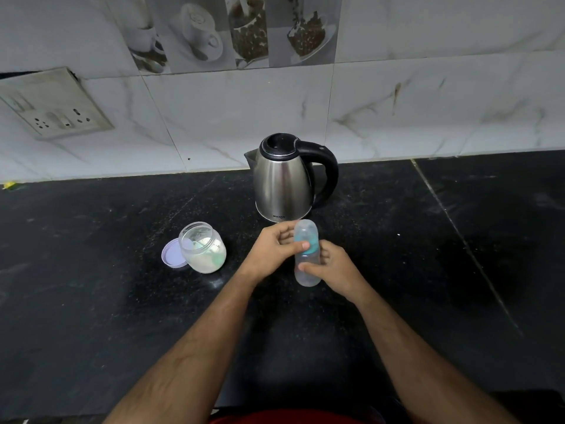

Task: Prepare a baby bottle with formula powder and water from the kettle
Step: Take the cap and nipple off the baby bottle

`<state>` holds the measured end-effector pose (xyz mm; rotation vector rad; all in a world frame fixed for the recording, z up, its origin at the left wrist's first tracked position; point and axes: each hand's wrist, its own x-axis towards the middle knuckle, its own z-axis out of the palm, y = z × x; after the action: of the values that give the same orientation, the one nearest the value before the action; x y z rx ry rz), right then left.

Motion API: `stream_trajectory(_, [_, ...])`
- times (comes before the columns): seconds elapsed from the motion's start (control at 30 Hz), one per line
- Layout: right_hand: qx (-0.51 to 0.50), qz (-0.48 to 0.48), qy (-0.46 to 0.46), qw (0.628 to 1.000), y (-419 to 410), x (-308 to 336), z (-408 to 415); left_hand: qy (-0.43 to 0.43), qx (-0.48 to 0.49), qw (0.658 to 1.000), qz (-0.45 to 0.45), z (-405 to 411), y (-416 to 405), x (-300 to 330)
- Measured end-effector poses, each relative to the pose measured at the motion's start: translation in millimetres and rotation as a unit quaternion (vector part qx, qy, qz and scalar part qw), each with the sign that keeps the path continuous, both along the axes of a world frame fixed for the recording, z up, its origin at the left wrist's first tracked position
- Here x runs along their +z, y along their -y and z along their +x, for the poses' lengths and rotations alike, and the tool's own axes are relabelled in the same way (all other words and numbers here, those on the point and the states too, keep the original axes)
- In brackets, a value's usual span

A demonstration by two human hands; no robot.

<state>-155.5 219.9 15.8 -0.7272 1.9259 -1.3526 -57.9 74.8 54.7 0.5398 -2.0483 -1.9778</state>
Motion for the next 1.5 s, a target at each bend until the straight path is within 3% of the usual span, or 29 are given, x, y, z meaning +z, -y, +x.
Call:
stream_trajectory(0.2, [-0.004,-0.013,-0.013,1.000,-7,10,18,-0.011,0.003,1.000,0.018,9,-5,6])
stream_trajectory(0.43, [-0.062,0.001,-0.096,0.993,-12,12,38,-0.026,0.020,0.999,0.040,12,-15,7])
stream_trajectory(1.2, [-0.147,0.086,-0.088,0.981,-34,9,35,-0.076,0.096,0.990,0.062,5,-21,11])
stream_trajectory(1.5, [-0.239,0.089,-0.105,0.961,-61,14,9,0.010,0.090,0.996,-0.010,-27,-13,-17])
